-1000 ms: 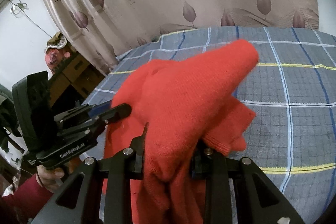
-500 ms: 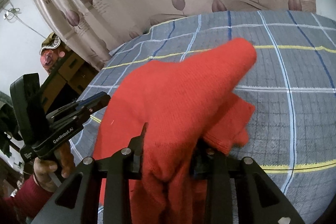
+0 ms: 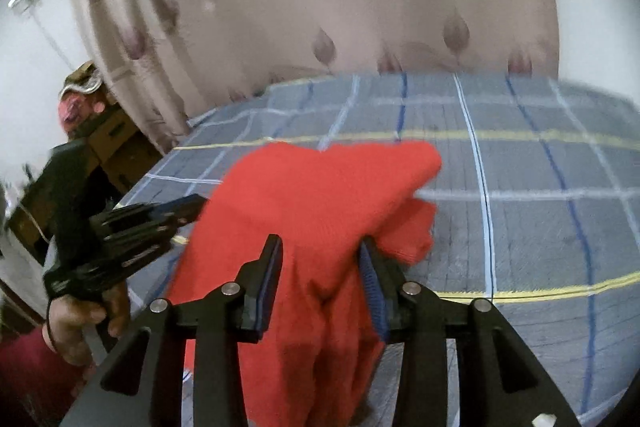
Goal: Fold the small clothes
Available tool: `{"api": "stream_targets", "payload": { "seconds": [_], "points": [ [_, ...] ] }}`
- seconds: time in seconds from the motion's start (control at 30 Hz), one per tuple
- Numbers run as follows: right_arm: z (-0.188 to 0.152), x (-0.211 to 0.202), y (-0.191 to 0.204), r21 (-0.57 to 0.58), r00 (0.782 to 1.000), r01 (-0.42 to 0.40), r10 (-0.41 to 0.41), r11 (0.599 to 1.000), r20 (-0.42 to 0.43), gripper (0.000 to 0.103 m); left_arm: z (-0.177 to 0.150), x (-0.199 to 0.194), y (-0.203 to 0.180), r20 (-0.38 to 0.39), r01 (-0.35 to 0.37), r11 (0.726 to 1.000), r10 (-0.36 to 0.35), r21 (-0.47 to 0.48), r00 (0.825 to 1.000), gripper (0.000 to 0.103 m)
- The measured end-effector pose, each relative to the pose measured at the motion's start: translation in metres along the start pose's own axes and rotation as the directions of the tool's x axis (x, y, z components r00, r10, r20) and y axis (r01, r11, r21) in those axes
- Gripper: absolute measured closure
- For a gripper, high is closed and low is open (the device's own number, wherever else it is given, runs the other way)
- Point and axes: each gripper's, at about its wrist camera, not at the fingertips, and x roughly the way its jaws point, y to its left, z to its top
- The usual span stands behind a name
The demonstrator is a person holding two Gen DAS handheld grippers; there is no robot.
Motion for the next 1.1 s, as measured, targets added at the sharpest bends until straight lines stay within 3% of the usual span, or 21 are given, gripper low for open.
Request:
{"api": "stream_targets", "payload": {
  "seconds": [0.13,0.23,0.3,0.43,0.5,0.57,0.63,0.8,0.97,1.1],
  "points": [
    [-0.017,-0.003,0.022,-0.103,1.000,0.013,-0.013,0.995,-0.003,0.066,-0.004,-0.002,0.000,0.008,0.000,1.000,0.000,-0.027,1.000,0.089],
    [-0.031,0.013,0.024,-0.127,0.997,0.019,-0.028,0.992,-0.071,0.066,-0.007,-0.006,0.000,0.025,-0.020,0.999,0.022,-0.042,0.999,0.083],
    [-0.039,0.023,0.021,-0.111,0.993,0.019,-0.032,0.994,-0.117,0.066,-0.009,-0.012,-0.002,0.053,-0.052,0.998,0.054,-0.043,0.997,0.075],
    [-0.043,0.018,0.022,-0.114,0.992,0.020,-0.034,0.993,-0.121,0.067,-0.007,-0.025,-0.008,0.113,-0.105,0.994,0.109,-0.042,0.988,0.043],
    [-0.038,0.004,0.023,-0.110,0.996,0.014,-0.024,0.994,-0.085,0.067,-0.005,-0.037,-0.011,0.160,-0.111,0.993,0.116,-0.040,0.980,0.041],
    [-0.032,-0.007,0.025,-0.117,0.999,0.016,-0.022,0.993,-0.045,0.066,-0.001,-0.047,-0.016,0.192,-0.138,0.990,0.141,-0.031,0.971,0.028],
    [-0.024,-0.023,0.029,-0.122,1.000,0.027,-0.026,0.992,0.010,0.066,0.003,-0.059,-0.022,0.233,-0.164,0.986,0.165,-0.023,0.958,0.023],
    [-0.013,-0.061,0.034,-0.108,0.986,0.098,-0.082,0.989,0.143,0.064,0.012,-0.092,-0.040,0.344,-0.197,0.980,0.190,-0.014,0.920,0.010],
    [-0.010,-0.082,0.031,-0.070,0.965,0.156,-0.137,0.985,0.222,0.043,0.019,-0.116,-0.052,0.397,-0.185,0.983,0.173,-0.006,0.902,0.000],
    [-0.008,-0.090,0.031,-0.067,0.958,0.162,-0.141,0.984,0.251,0.039,0.024,-0.131,-0.058,0.414,-0.140,0.990,0.133,-0.012,0.901,0.000]
  ]
}}
